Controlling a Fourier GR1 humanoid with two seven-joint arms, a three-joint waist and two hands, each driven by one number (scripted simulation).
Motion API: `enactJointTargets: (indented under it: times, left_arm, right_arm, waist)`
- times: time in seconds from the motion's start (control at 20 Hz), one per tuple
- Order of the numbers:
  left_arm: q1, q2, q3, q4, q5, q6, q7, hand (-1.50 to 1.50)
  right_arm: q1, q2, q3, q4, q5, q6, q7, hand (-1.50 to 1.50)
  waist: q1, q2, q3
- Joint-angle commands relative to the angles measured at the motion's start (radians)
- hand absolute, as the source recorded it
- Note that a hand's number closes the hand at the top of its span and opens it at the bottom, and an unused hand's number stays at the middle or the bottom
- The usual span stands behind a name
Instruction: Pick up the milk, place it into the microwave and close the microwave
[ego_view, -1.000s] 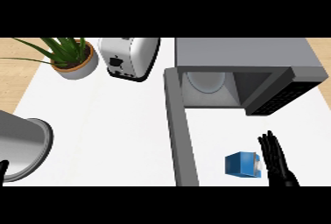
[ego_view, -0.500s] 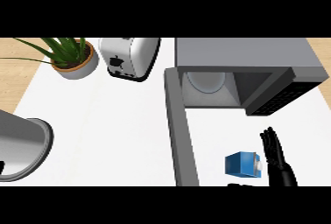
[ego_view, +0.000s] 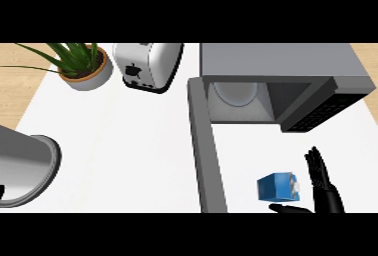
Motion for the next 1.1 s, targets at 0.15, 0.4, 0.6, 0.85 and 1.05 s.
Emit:
enactJointTargets:
  times: [0.15, 0.4, 0.6, 0.85, 1.05]
  left_arm:
    - [-0.014, -0.006, -0.005, 0.013, 0.018, 0.0, 0.004, -1.5]
    - [-0.075, -0.006, 0.001, 0.027, -0.014, 0.026, 0.043, -1.5]
    - [0.0, -0.006, 0.006, 0.008, 0.008, -0.021, 0.013, -1.5]
    - [-0.044, -0.005, 0.037, 0.026, 0.053, -0.007, 0.041, -1.5]
    - [0.033, -0.006, 0.021, 0.031, 0.045, -0.063, -0.036, -1.5]
  right_arm:
    - [-0.061, -0.054, 0.073, 0.11, -0.076, 0.366, -0.028, -1.5]
    - [-0.084, -0.014, 0.103, 0.155, -0.055, 0.432, -0.183, 1.5]
    - [-0.064, 0.057, 0.068, 0.045, 0.029, 0.09, -0.194, 1.5]
    - [-0.004, 0.151, 0.102, -0.06, 0.001, 0.074, -0.142, 1.5]
    - [-0.106, 0.034, -0.005, -0.041, -0.072, 0.164, -0.11, 1.5]
  waist:
    - [0.009, 0.001, 0.001]
    - [-0.004, 0.001, 0.0]
    - [-0.003, -0.003, -0.001]
    - [-0.006, -0.001, -0.001]
    - [0.002, -0.001, 0.0]
